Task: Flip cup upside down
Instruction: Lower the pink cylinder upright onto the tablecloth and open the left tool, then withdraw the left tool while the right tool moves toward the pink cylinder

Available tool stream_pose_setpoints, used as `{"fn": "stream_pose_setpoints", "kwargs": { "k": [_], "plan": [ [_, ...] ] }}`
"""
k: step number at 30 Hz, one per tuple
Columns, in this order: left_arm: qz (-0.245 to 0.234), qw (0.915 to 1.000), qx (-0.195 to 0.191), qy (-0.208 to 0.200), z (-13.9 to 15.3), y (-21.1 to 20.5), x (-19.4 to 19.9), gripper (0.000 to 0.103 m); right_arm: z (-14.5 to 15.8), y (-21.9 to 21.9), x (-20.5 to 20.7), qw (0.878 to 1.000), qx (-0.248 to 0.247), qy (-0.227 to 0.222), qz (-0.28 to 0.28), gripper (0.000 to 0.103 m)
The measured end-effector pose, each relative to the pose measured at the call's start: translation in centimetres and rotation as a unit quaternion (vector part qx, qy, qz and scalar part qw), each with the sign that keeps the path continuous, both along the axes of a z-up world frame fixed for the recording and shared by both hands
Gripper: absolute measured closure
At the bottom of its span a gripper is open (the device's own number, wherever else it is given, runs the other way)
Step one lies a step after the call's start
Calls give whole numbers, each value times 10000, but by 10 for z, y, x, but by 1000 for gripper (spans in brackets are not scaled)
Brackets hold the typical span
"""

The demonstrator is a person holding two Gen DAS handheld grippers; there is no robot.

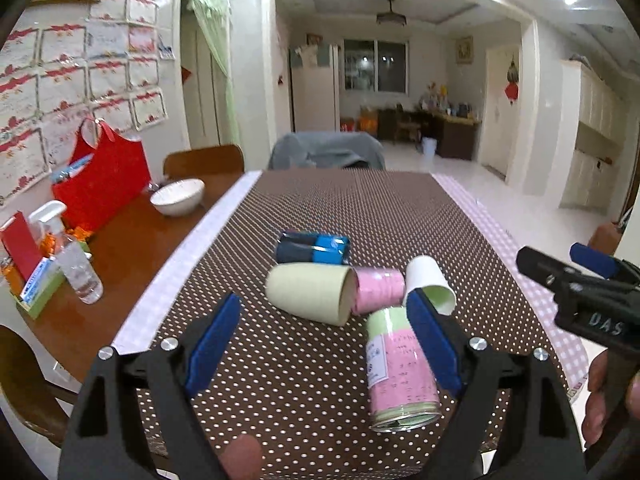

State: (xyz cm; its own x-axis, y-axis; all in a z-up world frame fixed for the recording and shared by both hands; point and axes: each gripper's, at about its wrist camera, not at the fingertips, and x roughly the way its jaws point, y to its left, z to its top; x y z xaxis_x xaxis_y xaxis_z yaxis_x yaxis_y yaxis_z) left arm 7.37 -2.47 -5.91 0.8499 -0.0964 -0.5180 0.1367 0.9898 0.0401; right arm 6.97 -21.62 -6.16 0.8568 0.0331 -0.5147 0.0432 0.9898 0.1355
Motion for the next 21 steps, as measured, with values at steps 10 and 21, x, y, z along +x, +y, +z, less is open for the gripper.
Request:
{"fn": "stream_pose_setpoints", "kwargs": {
  "k": [10, 21],
  "plan": [
    [232, 9985, -25, -494, 21, 19, -22, 19, 17, 22, -11, 9996, -153, -204, 153, 6],
    [359, 9956, -80, -858, 35, 25, -39, 19, 24, 33, -21, 9988, -255, -342, 245, 6]
  ]
}}
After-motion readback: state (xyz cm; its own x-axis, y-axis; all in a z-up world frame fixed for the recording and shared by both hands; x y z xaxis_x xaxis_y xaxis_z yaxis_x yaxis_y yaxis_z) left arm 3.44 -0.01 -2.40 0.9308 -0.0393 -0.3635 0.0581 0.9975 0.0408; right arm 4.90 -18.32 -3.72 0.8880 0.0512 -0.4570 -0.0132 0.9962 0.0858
